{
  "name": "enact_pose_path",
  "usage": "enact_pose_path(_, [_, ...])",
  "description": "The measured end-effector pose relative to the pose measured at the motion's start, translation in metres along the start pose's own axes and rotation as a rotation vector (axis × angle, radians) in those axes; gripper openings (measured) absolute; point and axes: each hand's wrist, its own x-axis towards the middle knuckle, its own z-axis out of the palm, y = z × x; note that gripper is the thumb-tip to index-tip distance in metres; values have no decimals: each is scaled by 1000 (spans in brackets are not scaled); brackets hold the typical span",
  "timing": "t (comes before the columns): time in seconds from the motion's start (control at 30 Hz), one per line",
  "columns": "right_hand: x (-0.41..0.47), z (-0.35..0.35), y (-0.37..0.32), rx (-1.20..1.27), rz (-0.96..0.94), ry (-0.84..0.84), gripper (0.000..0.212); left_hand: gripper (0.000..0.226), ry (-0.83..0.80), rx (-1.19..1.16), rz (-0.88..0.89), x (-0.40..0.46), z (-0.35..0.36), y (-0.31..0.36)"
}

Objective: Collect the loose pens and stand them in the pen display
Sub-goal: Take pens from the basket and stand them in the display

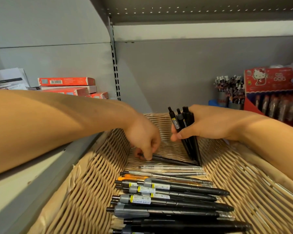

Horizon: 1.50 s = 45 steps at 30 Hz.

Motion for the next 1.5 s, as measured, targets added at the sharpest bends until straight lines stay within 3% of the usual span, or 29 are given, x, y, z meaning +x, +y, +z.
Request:
enact_pose_path(0.17, [2,2,1,2,38,59,11,2,397,-468,34,-9,-12,-10])
enact_pose_path(0.3, [3,3,-1,17,42,72,7,10,629,-741,140,-12,-18,-5])
enact_pose_path(0.73, [2,4,-1,106,40,149,17,24,569,-946,301,-16,-15,3])
enact_pose_path(0.97, [4,4,0,31,14,111,10,12,403,-605,145,-9,-13,11])
enact_pose_path(1.13, [4,4,0,11,-13,120,8,19,387,-315,97,-15,-13,23])
enact_pose_path(1.23, [4,3,2,51,-6,150,4,33,144,47,81,-11,0,32])
enact_pose_path(1.3, [4,2,2,57,-5,141,2,31,-16,81,63,-7,5,32])
enact_pose_path(1.5, [5,4,1,1,-13,78,4,9,-64,90,55,-4,5,20])
